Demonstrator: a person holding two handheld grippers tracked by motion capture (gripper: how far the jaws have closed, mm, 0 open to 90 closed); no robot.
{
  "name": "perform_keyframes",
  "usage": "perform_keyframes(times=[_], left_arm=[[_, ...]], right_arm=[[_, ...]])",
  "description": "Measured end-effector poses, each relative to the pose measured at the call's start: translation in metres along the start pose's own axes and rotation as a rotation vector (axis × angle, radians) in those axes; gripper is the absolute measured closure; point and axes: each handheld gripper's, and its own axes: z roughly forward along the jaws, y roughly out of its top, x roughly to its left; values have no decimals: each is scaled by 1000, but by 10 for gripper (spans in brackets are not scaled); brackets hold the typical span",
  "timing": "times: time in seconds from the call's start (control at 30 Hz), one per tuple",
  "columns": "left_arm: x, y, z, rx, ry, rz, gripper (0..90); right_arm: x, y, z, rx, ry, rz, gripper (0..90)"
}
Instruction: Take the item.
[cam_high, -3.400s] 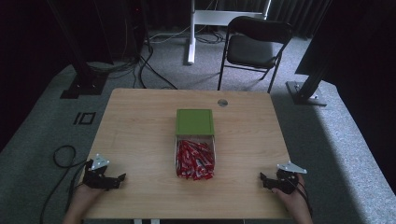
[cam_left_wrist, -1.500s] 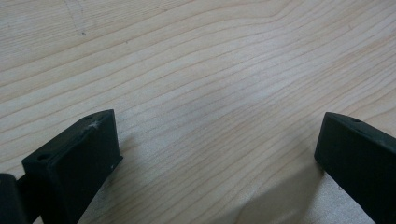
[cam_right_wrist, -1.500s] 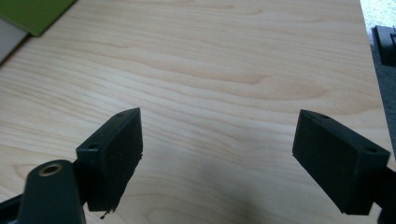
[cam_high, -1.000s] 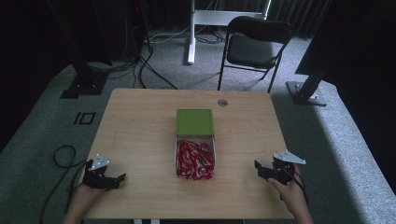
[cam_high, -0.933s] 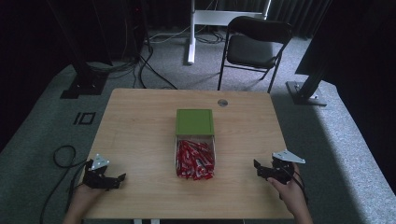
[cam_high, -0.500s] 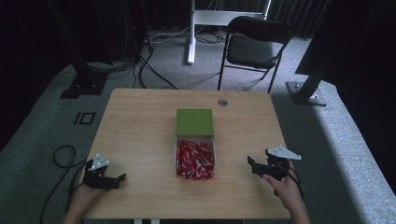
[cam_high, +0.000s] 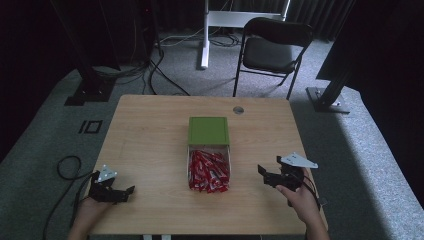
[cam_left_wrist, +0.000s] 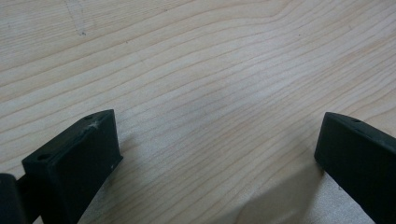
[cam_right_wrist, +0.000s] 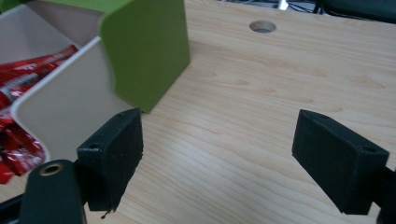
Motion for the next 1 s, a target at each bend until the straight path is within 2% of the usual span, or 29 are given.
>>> perform_keyframes(times=[0.43, 1.0], left_arm=[[0, 0, 0, 0, 0, 0, 8], [0, 0, 0, 0, 0, 0, 8]], right_arm=[[21, 17, 3, -25, 70, -39, 181], [61, 39, 16, -46, 197, -95, 182]])
